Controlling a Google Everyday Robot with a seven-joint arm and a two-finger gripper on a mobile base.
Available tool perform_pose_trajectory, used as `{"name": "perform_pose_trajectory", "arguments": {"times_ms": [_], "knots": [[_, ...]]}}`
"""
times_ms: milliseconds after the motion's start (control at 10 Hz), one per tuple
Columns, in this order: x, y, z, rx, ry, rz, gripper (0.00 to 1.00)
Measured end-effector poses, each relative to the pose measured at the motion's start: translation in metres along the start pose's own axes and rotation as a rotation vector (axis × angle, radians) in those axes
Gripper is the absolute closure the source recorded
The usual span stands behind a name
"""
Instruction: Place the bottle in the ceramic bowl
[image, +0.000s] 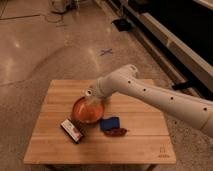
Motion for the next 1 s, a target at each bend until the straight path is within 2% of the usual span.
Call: {"name": "perform_pose_trajectory", "arguments": {"times_ms": [100,300,400,500,800,1000], "knots": [[-0.003,-0.001,0.009,-0.005,0.003,-0.016,0.2],[-0.008,-0.001,0.027,-0.014,0.01,-0.047,0.2],[-0.01,-0.003,0.034,-0.009,0.013,-0.062,0.2],[-0.002,-0.006,0.039,0.008,0.029,-0.076,0.2],[0.026,-0.007,0.039,0.037,0.07,-0.077,0.2],[0.048,-0.006,0.024,0.059,0.094,-0.054,0.2]]}}
